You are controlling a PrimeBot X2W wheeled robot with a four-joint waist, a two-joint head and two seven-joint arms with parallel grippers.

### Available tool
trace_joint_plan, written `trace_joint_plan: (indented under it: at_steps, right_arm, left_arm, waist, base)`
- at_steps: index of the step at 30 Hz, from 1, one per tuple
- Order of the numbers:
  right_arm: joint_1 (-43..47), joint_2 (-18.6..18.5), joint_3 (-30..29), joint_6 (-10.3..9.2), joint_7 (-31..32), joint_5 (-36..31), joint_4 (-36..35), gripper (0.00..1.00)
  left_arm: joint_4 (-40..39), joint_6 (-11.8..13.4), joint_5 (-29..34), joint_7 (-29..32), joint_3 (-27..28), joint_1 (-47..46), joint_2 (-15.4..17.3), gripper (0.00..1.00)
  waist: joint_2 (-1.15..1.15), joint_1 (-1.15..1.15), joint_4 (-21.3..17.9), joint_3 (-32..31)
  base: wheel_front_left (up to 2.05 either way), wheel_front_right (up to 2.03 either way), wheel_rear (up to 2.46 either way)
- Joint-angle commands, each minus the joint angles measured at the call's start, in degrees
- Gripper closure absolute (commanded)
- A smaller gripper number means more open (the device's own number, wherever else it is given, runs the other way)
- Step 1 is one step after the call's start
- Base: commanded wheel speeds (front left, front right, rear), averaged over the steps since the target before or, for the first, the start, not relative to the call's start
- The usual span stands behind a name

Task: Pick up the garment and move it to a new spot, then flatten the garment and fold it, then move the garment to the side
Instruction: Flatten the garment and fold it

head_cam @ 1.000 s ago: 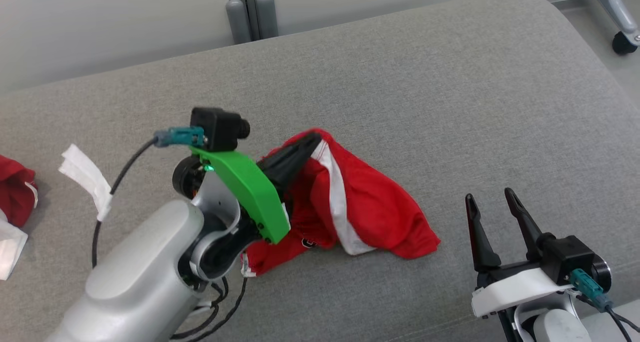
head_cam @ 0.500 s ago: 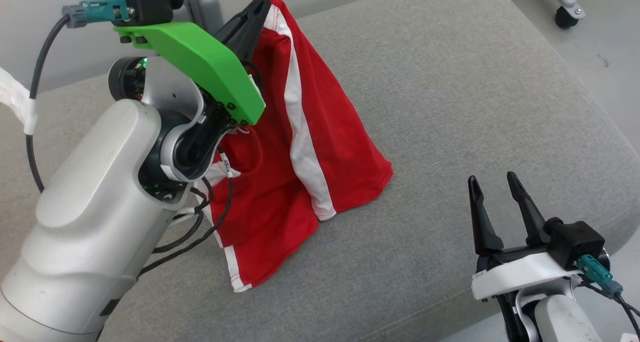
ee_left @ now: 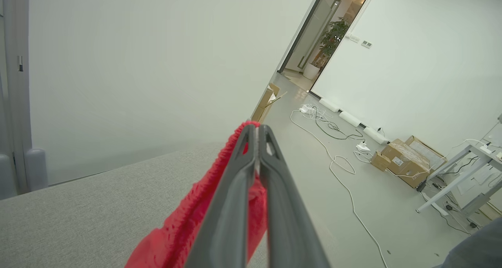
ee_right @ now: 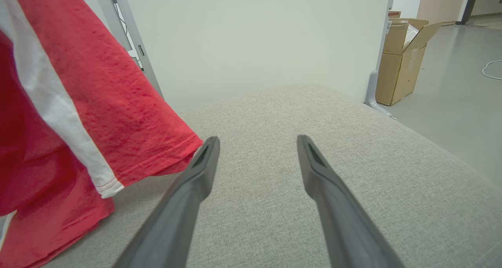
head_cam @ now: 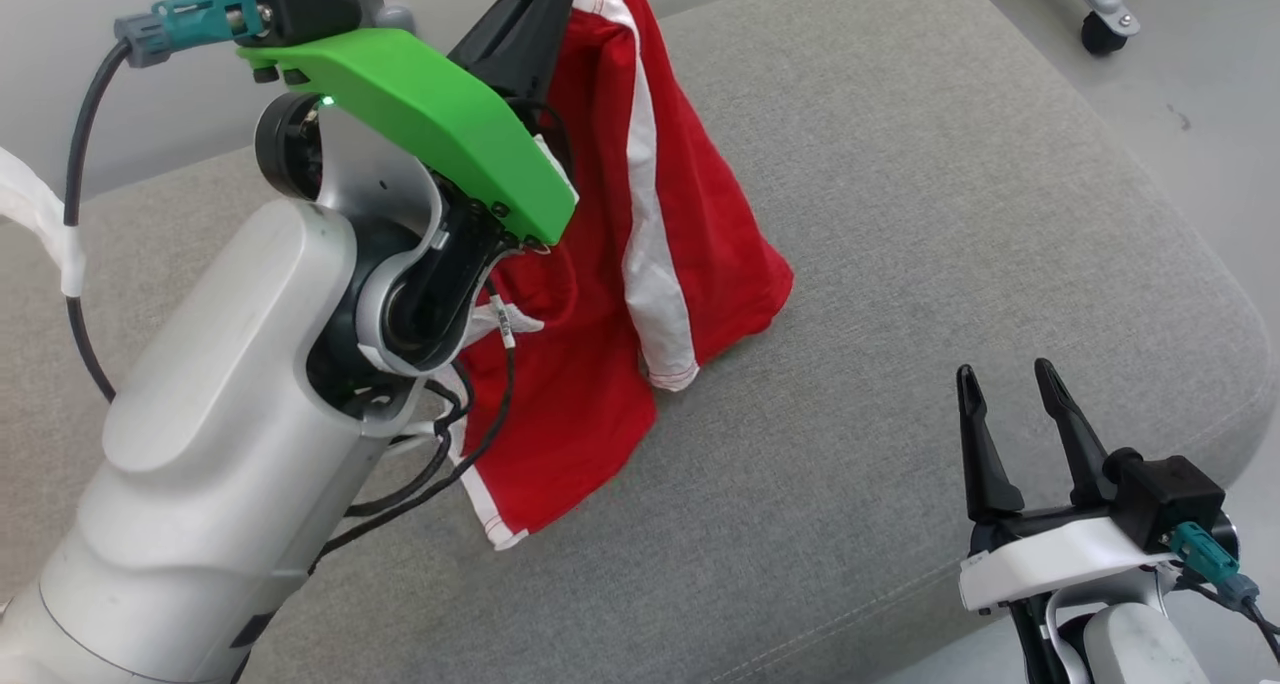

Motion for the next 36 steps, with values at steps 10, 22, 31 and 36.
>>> trace_joint_plan:
  at_steps: [10, 22, 31, 36]
  right_arm:
    - [-2.38, -0.08, 1.76, -0.06, -0.18, -0.32, 0.46, 0.00]
    - [-1.08, -0.06, 0.54, -0.06, -0.18, -1.31, 0.62, 0.00]
    - [1.25, -0.05, -0.68, -0.06, -0.18, -2.37, 0.78, 0.00]
    - [2.01, -0.03, -0.72, -0.06, -0.18, -2.88, 0.50, 0.00]
  left_arm:
    - [5.76, -2.19, 1.47, -7.97, 2.41, -2.78, -4.48, 1.00]
    - [14.66, -7.64, 1.51, -16.34, 3.26, -5.69, -10.39, 1.00]
    - [6.31, -3.39, -3.54, -18.07, 5.05, 5.20, -11.56, 1.00]
    - [-7.69, 2.90, -4.83, -16.98, 4.23, 20.22, -6.04, 1.00]
  waist:
    - [0.00, 0.00, 0.44, -0.73]
    - [0.00, 0.00, -0.60, -1.46]
    - [0.00, 0.00, 2.25, -3.94]
    - [0.00, 0.00, 4.64, -4.65]
  base:
    - [0.00, 0.00, 0.00]
    - [0.00, 0.00, 0.00]
    - [0.00, 0.00, 0.00]
    - [0.00, 0.00, 0.00]
